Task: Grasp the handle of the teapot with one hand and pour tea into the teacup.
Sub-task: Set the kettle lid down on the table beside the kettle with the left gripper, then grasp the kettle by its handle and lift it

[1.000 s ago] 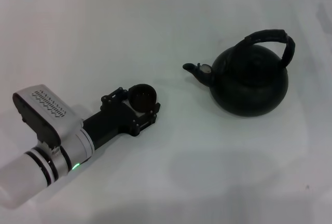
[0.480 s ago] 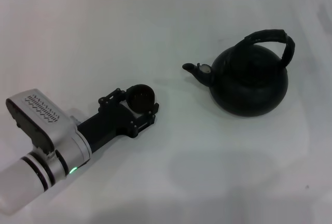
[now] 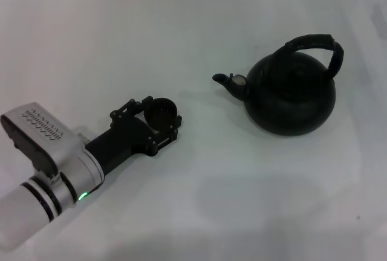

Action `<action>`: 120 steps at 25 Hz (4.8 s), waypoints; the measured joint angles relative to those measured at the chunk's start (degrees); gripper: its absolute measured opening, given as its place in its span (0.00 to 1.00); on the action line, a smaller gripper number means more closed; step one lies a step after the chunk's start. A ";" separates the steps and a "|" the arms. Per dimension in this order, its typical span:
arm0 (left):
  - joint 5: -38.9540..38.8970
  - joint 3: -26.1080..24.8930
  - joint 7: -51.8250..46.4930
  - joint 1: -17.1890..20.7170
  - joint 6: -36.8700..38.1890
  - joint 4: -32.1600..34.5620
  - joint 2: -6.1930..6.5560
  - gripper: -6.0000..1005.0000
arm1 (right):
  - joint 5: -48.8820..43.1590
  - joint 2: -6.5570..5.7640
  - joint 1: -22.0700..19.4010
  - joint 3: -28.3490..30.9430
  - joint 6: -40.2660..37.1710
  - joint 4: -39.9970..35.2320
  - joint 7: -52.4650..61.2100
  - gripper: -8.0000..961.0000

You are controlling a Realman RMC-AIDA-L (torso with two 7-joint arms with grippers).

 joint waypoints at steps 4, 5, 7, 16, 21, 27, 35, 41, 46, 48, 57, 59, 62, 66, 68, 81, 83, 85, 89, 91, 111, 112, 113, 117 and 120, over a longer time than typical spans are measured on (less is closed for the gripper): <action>-0.49 -0.01 -0.40 0.42 -3.06 0.44 0.10 0.75 | 0.00 0.00 0.06 0.00 -0.03 0.00 0.00 0.87; -0.56 -0.01 -0.58 0.51 -3.85 0.55 0.13 0.75 | 0.00 -0.01 0.08 0.00 -0.04 0.00 0.00 0.87; -0.67 -0.36 -1.26 0.74 -5.51 0.67 0.21 0.75 | 0.00 -0.05 0.09 0.00 -0.04 0.00 0.00 0.87; -5.70 -1.50 -2.79 2.71 -14.45 1.56 0.30 0.75 | 0.00 -0.09 0.03 0.00 -0.05 0.00 0.00 0.87; -11.52 -1.50 -3.18 4.19 -17.96 2.07 0.18 0.75 | -0.08 -0.09 -0.08 -0.16 -0.05 0.03 1.41 0.87; -23.99 -1.48 -3.25 6.20 -19.54 4.06 0.31 0.74 | -0.65 -0.60 -2.86 -4.03 -0.32 -1.84 7.43 0.87; -41.57 -1.49 -3.87 7.08 -18.45 8.67 0.22 0.74 | -3.63 -4.94 -17.88 -15.09 0.45 -21.64 15.99 0.87; -49.36 -1.49 -4.07 7.24 -17.08 9.39 0.30 0.74 | -29.36 -10.81 -27.48 -14.92 8.27 -41.88 41.80 0.87; -49.87 -1.47 -4.13 6.46 -14.28 9.61 0.31 0.74 | -63.30 -11.55 -31.06 -8.34 7.16 -57.59 72.03 0.87; -50.75 -1.61 -4.14 6.09 -13.13 9.33 0.29 0.74 | -76.83 -9.84 -30.90 -3.33 2.51 -61.46 81.87 0.87; -54.97 -1.92 -4.43 5.12 -12.22 7.63 0.18 0.73 | -111.76 -0.12 -27.91 13.10 -20.48 -76.93 99.84 0.87; -54.98 -1.88 -5.49 5.02 -12.22 7.65 0.19 0.73 | -112.07 -0.32 -28.14 12.28 -21.62 -78.47 101.73 0.87; -54.79 -1.70 -8.68 5.22 -12.23 7.62 0.21 0.72 | -112.47 -0.17 -28.20 11.08 -22.07 -78.37 102.34 0.87; -54.73 -1.66 -10.81 5.77 -11.33 7.62 0.09 0.71 | -112.04 -0.05 -28.06 6.32 -17.40 -76.49 102.41 0.87; -54.73 -1.61 -10.92 6.05 -11.04 7.51 0.05 0.70 | -111.98 -0.04 -27.89 3.84 -14.43 -75.37 102.42 0.87; -51.33 -1.41 -14.33 6.41 -11.95 8.04 0.33 0.61 | -109.98 -0.12 -24.51 0.19 -7.54 -68.20 102.47 0.85; -50.11 -1.40 -14.13 6.28 -11.95 8.09 0.37 0.61 | -109.13 -0.23 -24.11 0.18 -7.61 -67.77 102.46 0.85; -49.47 -1.40 -14.10 6.21 -11.95 8.13 0.41 0.61 | -108.54 -0.34 -23.88 0.26 -7.82 -67.46 102.45 0.85; -48.71 -1.41 -14.08 5.92 -11.94 8.63 0.49 0.61 | -108.36 -0.44 -23.60 0.65 -8.52 -67.19 102.44 0.85; -48.64 -1.41 -14.09 5.64 -11.74 8.87 0.49 0.61 | -108.33 -0.41 -23.56 0.75 -8.51 -67.09 102.45 0.84; -46.65 -1.41 -14.39 4.43 -11.92 10.82 0.67 0.61 | -103.56 -0.60 -18.52 1.33 -7.46 -58.87 102.15 0.80; -46.64 -1.40 -14.39 4.36 -11.91 10.94 0.65 0.61 | -102.69 -0.73 -18.31 1.51 -7.72 -58.03 102.03 0.79; -46.64 -1.40 -14.39 4.30 -11.89 11.05 0.63 0.61 | -102.16 -0.81 -18.17 1.62 -7.85 -57.54 101.87 0.79; -46.64 -1.40 -14.34 4.18 -11.91 11.18 0.57 0.61 | -102.18 -0.61 -18.33 1.63 -7.75 -57.80 101.32 0.76; -46.64 -1.41 -14.35 4.23 -11.94 11.19 0.58 0.61 | -102.21 -0.59 -18.09 1.58 -7.68 -57.66 101.26 0.73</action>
